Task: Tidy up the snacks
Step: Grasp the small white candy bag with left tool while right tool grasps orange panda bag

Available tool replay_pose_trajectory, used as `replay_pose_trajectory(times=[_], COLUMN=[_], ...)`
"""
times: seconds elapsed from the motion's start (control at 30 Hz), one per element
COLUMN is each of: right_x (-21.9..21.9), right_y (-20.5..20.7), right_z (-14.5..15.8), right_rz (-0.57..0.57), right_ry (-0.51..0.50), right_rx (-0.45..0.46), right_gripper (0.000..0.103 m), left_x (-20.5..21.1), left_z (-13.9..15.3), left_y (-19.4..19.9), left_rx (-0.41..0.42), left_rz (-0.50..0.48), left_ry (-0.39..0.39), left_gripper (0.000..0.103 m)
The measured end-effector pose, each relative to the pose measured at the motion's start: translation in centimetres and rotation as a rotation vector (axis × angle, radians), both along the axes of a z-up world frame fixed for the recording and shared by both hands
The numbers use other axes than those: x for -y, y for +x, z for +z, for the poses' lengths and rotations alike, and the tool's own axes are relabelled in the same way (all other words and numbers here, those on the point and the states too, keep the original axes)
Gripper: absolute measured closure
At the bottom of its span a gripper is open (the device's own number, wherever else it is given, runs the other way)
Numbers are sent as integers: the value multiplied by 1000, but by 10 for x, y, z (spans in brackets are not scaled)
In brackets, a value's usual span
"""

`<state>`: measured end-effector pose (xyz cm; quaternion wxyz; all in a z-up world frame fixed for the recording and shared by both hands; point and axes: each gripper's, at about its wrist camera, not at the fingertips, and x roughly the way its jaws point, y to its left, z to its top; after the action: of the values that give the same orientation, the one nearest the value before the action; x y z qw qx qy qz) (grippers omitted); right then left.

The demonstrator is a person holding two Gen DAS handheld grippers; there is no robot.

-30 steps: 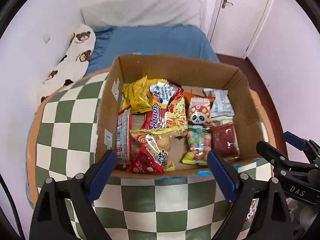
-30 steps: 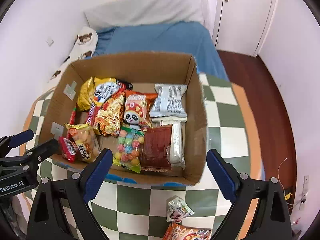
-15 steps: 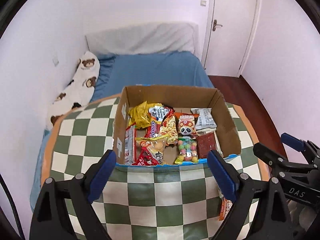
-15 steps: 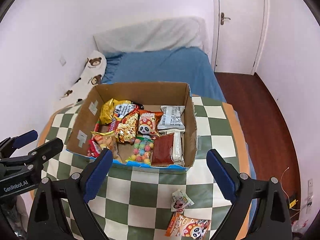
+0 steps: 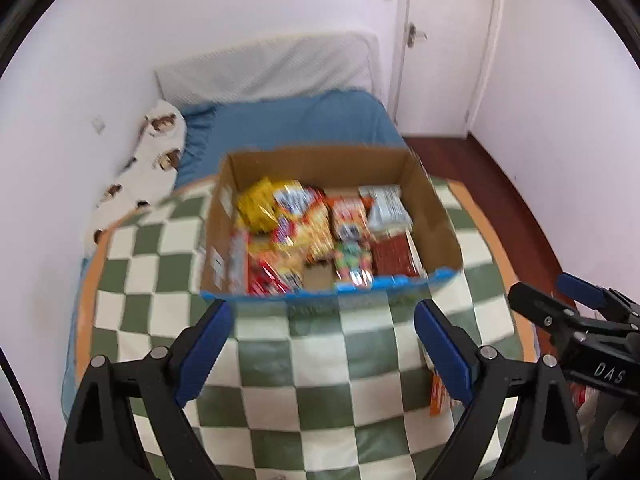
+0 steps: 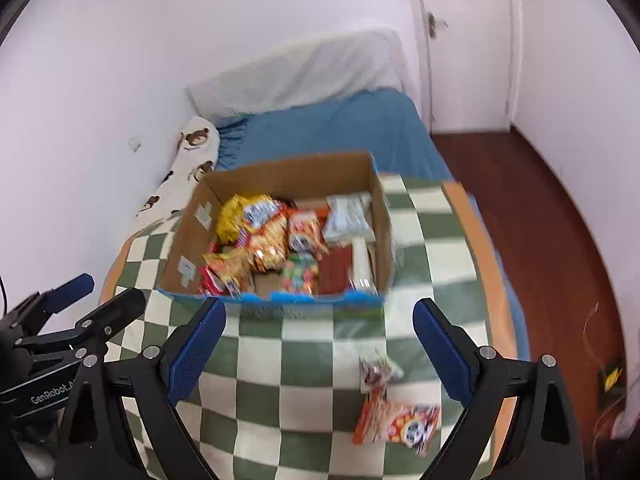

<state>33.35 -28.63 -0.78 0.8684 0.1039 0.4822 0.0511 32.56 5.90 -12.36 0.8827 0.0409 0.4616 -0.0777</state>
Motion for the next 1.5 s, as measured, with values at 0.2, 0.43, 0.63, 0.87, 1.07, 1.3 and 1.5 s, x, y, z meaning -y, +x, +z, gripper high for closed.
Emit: replay_pose_trajectory(times=[0.2,0.43,0.63,0.87,1.07,1.3,1.5], right_x=[51,109,115,97,59,101,116], right_y=[-19,-62,-84,-40,-23,-73,-114], right_z=[-79,-199,-273,-279,-256,-241,-247], right_rz=[-61,-349,-661,-543,-54,-259,-396], right_ry=[-6,380,686,430,-13,212,350], right_rx=[-221,-533,-654,-617,-579,-557,-544], right_gripper=[6,6,6,14,41,22,22], left_x=[61,95,91,90,102,173,216], left_z=[-90,-170,-192,-190,-186,-205,-234], left_y=[6,0,0,5,16,33,38], left_rx=[-247,-357,-374,-374,-410,-443,-503], left_rz=[-107,-120,-97,-95,-128,-349,-451], left_ry=[29,191,269,296,239,284,280], left_gripper=[10,10,10,10,10,10,24])
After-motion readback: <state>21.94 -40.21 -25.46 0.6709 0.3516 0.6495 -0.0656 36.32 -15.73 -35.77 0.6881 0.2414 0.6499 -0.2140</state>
